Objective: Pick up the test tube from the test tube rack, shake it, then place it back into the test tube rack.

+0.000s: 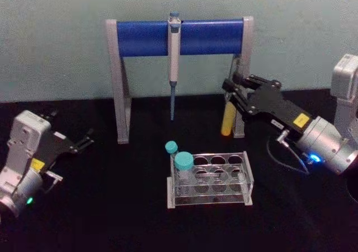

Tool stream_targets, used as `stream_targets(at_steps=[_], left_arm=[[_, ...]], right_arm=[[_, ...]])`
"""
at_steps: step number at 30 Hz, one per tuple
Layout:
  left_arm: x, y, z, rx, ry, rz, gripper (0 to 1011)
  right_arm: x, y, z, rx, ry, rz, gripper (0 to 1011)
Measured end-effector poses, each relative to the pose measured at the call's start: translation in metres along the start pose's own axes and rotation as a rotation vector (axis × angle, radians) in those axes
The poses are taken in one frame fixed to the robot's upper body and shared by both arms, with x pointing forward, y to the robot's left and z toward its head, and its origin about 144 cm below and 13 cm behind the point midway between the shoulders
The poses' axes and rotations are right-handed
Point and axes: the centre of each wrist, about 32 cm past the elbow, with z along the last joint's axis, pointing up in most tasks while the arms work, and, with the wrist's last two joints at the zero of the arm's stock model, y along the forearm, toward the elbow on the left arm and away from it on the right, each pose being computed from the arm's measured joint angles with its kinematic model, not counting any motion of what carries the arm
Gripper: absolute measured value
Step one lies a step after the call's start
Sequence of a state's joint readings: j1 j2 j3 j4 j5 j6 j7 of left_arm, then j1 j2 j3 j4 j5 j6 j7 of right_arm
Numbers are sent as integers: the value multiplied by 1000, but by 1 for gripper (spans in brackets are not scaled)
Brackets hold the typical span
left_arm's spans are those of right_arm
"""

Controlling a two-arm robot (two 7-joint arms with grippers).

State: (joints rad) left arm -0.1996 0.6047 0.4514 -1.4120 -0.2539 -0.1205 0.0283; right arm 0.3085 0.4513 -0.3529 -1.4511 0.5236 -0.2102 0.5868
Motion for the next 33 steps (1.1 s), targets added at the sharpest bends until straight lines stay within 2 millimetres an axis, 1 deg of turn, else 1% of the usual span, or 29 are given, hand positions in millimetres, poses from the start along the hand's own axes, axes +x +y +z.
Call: stream_targets(at_steps=[7, 13, 21, 26, 33], left_arm=[[0, 0, 0, 0, 0, 0, 1001], [0, 0, 0, 0, 0, 0, 1001], [0, 0, 0, 0, 0, 0, 1001], [0, 0, 0, 0, 0, 0, 1001], [0, 0, 0, 0, 0, 0, 1001]], right_arm=[[-2, 3, -1, 17, 49, 80, 232], [-1, -6, 1, 14, 74, 146, 232], [4, -21, 3, -12, 65, 137, 232], [5, -23, 0, -22, 64, 130, 232], [4, -19, -7, -29, 75, 137, 232]])
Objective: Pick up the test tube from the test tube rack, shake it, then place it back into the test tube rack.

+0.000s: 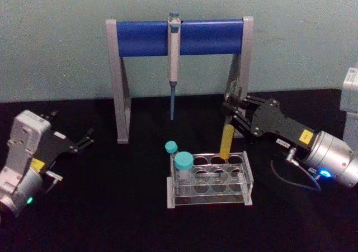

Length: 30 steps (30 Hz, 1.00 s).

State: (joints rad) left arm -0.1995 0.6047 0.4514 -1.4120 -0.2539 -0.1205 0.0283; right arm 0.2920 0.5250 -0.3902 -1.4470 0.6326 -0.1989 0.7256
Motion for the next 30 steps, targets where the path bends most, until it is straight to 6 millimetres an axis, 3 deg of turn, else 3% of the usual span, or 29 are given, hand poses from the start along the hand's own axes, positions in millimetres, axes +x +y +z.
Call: stream_targets(at_steps=[30], left_arm=[[0, 0, 0, 0, 0, 0, 1001]], right_arm=[[0, 12, -18, -75, 8, -19, 232]])
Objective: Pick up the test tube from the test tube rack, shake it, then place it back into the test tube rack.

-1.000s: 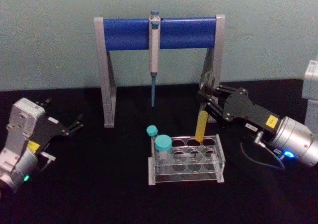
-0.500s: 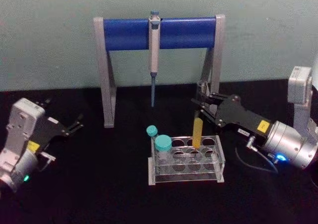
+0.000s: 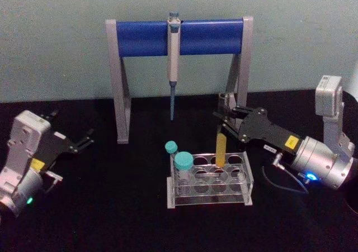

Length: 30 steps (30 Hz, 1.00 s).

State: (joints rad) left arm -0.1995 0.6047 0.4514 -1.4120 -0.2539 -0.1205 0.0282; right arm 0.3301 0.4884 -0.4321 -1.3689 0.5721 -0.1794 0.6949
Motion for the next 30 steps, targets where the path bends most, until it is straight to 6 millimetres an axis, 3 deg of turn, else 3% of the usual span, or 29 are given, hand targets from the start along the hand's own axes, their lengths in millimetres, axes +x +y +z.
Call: stream_targets(at_steps=[30], left_arm=[[0, 0, 0, 0, 0, 0, 1001]], right_arm=[[5, 8, -12, -55, 27, 4, 232]])
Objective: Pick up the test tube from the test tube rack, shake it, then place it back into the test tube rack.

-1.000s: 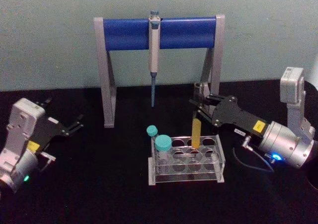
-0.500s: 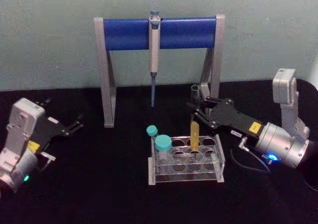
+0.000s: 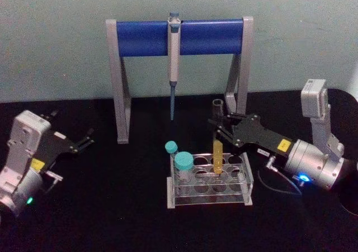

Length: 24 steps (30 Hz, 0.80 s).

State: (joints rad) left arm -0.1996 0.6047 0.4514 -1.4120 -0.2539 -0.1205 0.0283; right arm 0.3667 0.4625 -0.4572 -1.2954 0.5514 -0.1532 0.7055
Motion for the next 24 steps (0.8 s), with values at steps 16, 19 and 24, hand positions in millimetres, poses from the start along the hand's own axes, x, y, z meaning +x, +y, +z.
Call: stream_targets(at_steps=[16, 19, 24], left_arm=[[0, 0, 0, 0, 0, 0, 1001], [0, 0, 0, 0, 0, 0, 1001], [0, 0, 0, 0, 0, 0, 1001]], right_arm=[[2, 2, -6, -31, 15, 8, 232], [3, 2, -7, -35, 17, 8, 232], [3, 3, -9, -43, 21, 9, 232]])
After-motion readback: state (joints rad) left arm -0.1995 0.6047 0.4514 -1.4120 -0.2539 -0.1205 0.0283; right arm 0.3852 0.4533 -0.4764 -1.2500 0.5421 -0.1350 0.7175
